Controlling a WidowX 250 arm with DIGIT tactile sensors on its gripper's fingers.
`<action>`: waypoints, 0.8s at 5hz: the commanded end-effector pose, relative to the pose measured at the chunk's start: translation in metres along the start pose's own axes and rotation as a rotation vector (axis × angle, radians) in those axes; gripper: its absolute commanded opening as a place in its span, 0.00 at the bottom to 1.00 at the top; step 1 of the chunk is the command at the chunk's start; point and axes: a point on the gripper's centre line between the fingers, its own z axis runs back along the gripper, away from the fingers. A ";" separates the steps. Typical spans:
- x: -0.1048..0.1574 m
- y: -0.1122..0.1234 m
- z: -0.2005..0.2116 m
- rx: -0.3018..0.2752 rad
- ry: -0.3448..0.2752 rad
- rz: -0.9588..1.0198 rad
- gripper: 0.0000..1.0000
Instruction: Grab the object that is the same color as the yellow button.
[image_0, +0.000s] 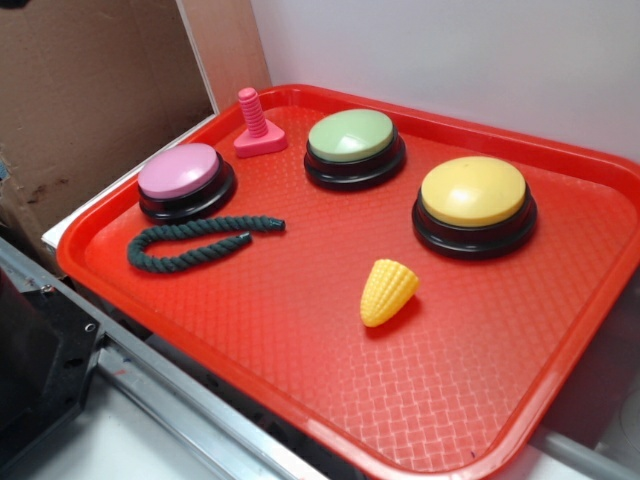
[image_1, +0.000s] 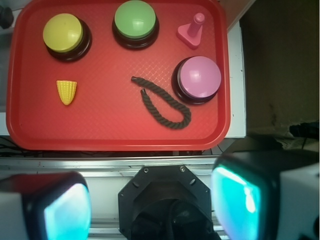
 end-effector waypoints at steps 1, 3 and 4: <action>0.000 0.000 0.000 0.000 0.000 0.000 1.00; 0.065 -0.074 0.036 0.017 -0.056 -0.175 1.00; 0.082 -0.110 0.040 0.025 -0.090 -0.265 1.00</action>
